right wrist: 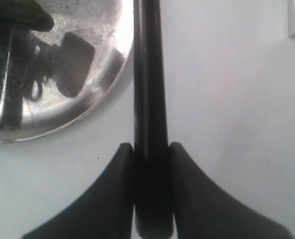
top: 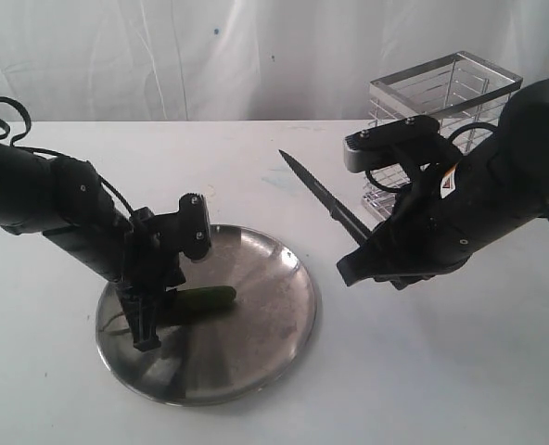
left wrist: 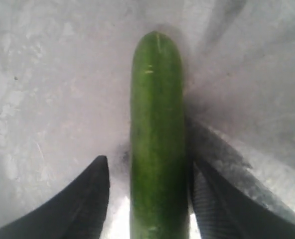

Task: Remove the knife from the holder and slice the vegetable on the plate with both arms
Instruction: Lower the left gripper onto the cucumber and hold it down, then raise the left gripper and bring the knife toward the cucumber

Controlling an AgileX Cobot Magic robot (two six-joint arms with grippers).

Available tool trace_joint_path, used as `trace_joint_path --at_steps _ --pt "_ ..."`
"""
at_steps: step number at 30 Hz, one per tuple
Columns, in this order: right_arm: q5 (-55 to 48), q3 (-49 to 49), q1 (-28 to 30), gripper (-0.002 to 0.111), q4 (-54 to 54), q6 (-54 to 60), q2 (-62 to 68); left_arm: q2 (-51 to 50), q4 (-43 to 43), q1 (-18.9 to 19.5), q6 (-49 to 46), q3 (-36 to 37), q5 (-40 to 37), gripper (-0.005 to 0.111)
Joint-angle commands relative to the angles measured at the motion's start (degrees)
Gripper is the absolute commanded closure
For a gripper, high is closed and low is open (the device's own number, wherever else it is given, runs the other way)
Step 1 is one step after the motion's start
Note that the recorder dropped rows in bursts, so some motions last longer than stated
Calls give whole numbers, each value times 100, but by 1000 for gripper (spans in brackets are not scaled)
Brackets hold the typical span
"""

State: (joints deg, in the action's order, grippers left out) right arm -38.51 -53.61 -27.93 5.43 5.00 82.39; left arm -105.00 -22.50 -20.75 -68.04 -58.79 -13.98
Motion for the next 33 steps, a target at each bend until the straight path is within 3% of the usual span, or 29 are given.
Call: trace_joint_path --at_steps 1,5,8,14,16,19,26,33 --pt "86 -35 -4 108 11 36 -13 261 -25 9 61 -28 -105 47" --pt "86 -35 -4 108 11 36 -13 889 -25 9 104 -28 -61 47" --pt "-26 -35 -4 108 11 76 -13 1436 -25 9 666 -28 -61 53" --pt "-420 -35 -4 108 285 643 -13 2281 -25 9 2500 -28 -842 107" --pt "-451 -35 -37 108 594 643 -13 2342 -10 9 2549 -28 -1052 106" --pt "-508 -35 -408 108 833 344 -2 2274 -10 9 3050 77 -457 106" --pt "-351 -106 -1480 108 -608 -2076 491 1553 -64 9 3847 231 977 107" --pt "-36 -330 -2013 108 -644 -2467 985 1164 -64 9 4065 218 1565 107"
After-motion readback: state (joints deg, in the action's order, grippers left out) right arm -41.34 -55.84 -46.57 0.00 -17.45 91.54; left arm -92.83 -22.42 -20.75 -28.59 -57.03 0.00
